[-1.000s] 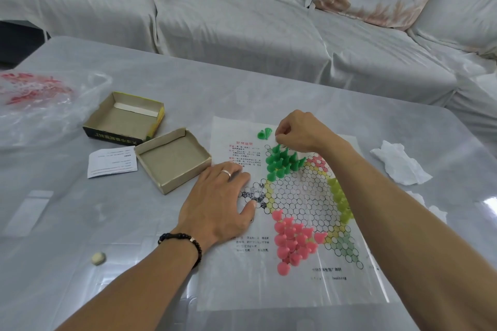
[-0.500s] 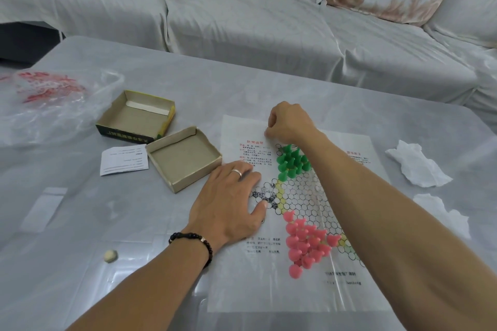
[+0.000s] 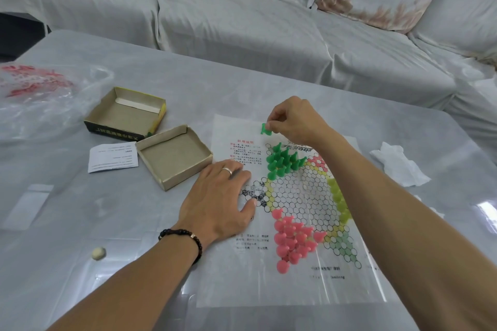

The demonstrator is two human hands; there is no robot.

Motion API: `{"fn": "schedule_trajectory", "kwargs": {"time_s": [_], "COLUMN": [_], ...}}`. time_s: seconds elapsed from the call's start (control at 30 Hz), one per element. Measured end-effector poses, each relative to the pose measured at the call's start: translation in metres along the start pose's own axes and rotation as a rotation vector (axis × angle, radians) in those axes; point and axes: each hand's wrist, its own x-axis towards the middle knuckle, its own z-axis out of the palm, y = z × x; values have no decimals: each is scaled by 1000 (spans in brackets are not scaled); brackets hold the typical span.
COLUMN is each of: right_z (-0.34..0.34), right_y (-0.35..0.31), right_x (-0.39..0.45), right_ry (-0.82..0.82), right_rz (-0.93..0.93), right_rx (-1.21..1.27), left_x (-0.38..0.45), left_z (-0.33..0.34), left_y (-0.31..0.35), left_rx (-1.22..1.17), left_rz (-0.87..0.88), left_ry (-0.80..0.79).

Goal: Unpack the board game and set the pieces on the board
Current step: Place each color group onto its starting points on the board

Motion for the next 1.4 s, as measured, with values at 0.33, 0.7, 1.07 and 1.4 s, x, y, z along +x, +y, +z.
{"fn": "schedule_trajectory", "kwargs": {"time_s": [0.33,0.7,1.07,1.4], "right_z": [1,11,-1,38], "right_y": [1,2,9,14], "right_x": [0,-1,3,31], "right_ry": [-150,-239,-106,-123], "right_rz": [-27,-6,1,52], "right_rx": [-179,-275,-139,-265], "left_x": [0,0,1,0], "left_z": [0,-1,1,3], "left_y": [0,0,0,-1], "left_rx": [0,-5,-10,-17], "left_rz": [-5,-8,-7,-10], "left_ry": [-5,-1,1,21]}}
